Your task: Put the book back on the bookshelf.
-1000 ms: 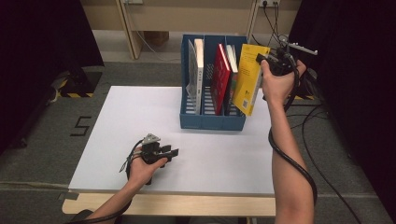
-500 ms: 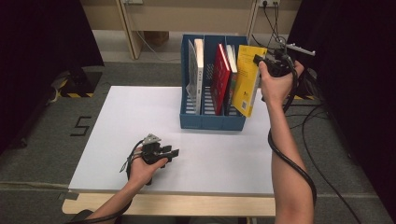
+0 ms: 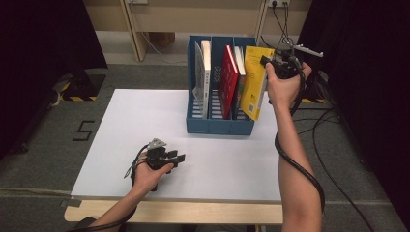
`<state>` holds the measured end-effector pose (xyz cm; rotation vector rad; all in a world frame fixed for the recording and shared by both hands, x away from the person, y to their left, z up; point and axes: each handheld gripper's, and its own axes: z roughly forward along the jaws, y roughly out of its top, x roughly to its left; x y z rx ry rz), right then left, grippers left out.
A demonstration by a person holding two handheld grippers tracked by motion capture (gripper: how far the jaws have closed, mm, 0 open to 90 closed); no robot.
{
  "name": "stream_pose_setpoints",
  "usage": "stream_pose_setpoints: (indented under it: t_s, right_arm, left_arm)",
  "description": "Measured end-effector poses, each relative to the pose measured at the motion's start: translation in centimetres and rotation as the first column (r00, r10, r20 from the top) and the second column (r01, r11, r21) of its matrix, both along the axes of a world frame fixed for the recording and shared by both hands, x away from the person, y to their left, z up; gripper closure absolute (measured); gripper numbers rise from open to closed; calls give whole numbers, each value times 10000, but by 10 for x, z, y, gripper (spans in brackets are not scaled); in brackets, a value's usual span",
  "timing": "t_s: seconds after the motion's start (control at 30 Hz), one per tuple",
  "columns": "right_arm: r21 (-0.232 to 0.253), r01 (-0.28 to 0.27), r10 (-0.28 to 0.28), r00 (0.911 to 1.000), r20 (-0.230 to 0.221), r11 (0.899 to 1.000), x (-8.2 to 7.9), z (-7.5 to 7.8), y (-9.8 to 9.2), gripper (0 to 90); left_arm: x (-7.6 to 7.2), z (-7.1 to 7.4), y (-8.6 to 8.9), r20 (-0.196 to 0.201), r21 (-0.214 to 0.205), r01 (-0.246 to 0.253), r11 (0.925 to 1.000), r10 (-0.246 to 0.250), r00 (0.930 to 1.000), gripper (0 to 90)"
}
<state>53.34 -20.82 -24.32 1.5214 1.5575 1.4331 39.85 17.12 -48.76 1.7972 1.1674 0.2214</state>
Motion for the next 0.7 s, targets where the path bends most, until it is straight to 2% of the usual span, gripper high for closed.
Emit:
stream_pose_setpoints:
  t_s: [0.7]
  right_arm:
    - [-96, 88, -87, 9999, 96, 9999, 9, -7, 6, 763]
  left_arm:
    - [0, -1, 0, -23, 25, 32, 10000, -32, 10000, 545]
